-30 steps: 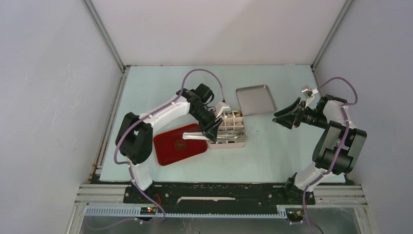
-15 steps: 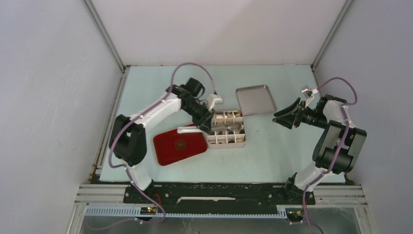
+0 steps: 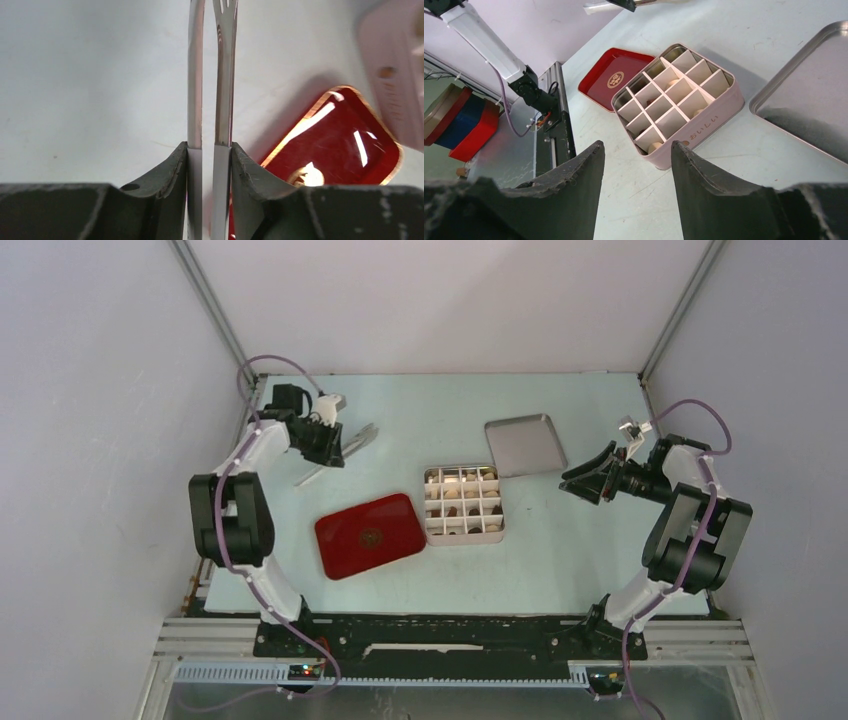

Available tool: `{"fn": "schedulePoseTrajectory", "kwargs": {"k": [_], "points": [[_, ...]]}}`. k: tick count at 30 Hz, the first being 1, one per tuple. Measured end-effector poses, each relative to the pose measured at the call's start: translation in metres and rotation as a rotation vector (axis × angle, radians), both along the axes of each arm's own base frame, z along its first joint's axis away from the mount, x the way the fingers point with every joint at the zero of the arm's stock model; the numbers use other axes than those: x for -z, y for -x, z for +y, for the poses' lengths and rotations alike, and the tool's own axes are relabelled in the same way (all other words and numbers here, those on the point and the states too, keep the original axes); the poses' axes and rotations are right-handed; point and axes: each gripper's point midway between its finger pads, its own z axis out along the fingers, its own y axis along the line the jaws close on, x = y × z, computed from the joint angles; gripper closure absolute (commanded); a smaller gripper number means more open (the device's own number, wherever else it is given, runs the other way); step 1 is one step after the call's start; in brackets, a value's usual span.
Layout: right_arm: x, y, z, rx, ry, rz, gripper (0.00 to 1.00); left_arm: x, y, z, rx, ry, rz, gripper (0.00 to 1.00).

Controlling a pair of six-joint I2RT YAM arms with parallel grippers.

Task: Pack the chocolate
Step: Place the clamp at the center of the board.

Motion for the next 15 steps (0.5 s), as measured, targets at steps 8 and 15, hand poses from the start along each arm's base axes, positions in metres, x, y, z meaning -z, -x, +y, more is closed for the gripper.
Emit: {"fn": "schedulePoseTrajectory", "kwargs": {"k": [8, 15], "points": [[-0.002, -0.011, -0.003, -0.005, -0.027, 0.065, 0.46, 0.057, -0.008, 0.048, -0.150, -0.119, 0.110, 0.47], [-0.003, -0.043, 0.015, -0.109, -0.074, 0.224, 0.45, 0.064, -0.009, 0.057, -0.184, -0.166, 0.122, 0.31]]}}
